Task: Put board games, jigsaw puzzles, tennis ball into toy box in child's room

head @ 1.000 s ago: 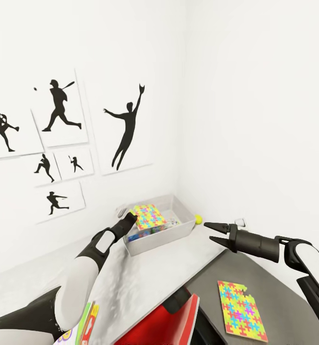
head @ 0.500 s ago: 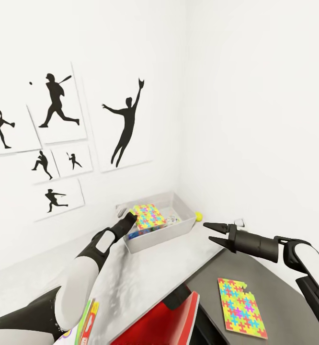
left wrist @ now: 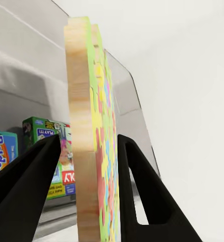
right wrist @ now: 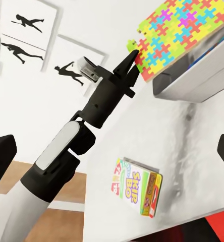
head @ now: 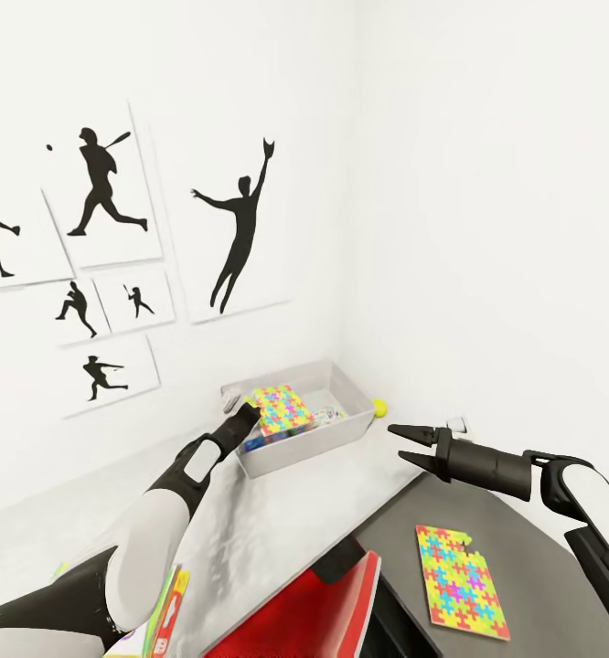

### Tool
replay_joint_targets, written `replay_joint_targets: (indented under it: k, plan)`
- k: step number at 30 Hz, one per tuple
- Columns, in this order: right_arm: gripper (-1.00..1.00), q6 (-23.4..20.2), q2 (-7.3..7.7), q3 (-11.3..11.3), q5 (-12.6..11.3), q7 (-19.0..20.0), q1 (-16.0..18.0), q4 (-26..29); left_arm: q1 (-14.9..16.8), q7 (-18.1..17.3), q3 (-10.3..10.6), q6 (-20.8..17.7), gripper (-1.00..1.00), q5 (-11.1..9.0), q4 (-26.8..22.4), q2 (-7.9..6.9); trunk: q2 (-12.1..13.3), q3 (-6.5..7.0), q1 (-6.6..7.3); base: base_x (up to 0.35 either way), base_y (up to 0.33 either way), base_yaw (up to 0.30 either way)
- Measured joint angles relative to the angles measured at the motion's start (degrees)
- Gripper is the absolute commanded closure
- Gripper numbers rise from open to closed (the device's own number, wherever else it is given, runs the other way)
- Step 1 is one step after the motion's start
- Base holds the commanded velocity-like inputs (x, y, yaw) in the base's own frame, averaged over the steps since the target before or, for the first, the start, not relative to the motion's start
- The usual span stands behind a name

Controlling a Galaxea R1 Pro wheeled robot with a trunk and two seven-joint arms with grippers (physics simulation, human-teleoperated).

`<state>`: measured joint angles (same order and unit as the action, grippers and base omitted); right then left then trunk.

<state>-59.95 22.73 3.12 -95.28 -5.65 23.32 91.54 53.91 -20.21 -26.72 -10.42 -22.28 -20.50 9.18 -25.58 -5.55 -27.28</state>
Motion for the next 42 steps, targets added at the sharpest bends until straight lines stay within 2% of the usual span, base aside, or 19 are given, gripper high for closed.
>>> replay_joint_targets:
  k: [13, 17, 21, 27, 31, 33, 37, 42]
  plan:
    - [-1.00, 0.00, 0.04, 0.00, 0.00, 0.00, 0.00, 0.00, 0.01, 0.00, 0.10, 0.02, 1.00, 0.19, 0.00, 0.09, 0.00, -1.09, 0.00, 0.000, 0.000, 0.000]
    - [-1.00, 0.00, 0.00, 0.00, 0.00, 0.00, -0.07, -0.05, 0.01, 0.07, 2.26, 0.09, 1.00, -0.04, -0.07, 0.02, -0.01, -1.37, 0.00, 0.000, 0.000, 0.000]
    - [-1.00, 0.00, -0.01, 0.00, -0.01, 0.00, -0.08, -0.08, 0.02, 0.02, 2.90, 0.17, 1.00, -0.08, -0.18, 0.00, -0.01, -1.45, 0.00, 0.000, 0.000, 0.000]
    - [-1.00, 0.00, -0.01, 0.00, 0.07, 0.00, -0.09, -0.15, 0.01, 0.07, 3.17, 0.12, 1.00, 0.12, -1.46, -0.13, -0.01, -1.46, 0.00, 0.000, 0.000, 0.000]
    - [-1.00, 0.00, -0.03, 0.00, 0.06, 0.03, -0.09, -0.01, 0.10, 0.27, 3.17, -0.58, 1.00, -0.18, -4.64, -0.11, -0.01, -1.46, 0.00, 0.000, 0.000, 0.000]
    - [-1.00, 0.00, -0.06, 0.00, 0.07, 0.01, -0.09, -0.01, 0.15, 0.92, 3.20, -0.67, 1.00, -0.19, -5.13, -0.15, -0.01, -1.46, 0.00, 0.000, 0.000, 0.000]
    - [-1.00, 0.00, -0.16, 0.00, 0.08, 0.00, -0.09, -0.02, 1.70, 4.50, 3.22, -0.38, 1.00, -0.27, -5.53, -0.08, -0.01, -1.46, 0.00, 0.000, 0.000, 0.000]
    - [-1.00, 0.00, -0.19, 0.00, 0.08, 0.00, -0.09, -0.01, 2.14, 5.72, 3.24, -0.18, 1.00, -0.25, -5.56, 0.01, 0.00, -1.58, 0.00, 0.000, 0.000, 0.000]
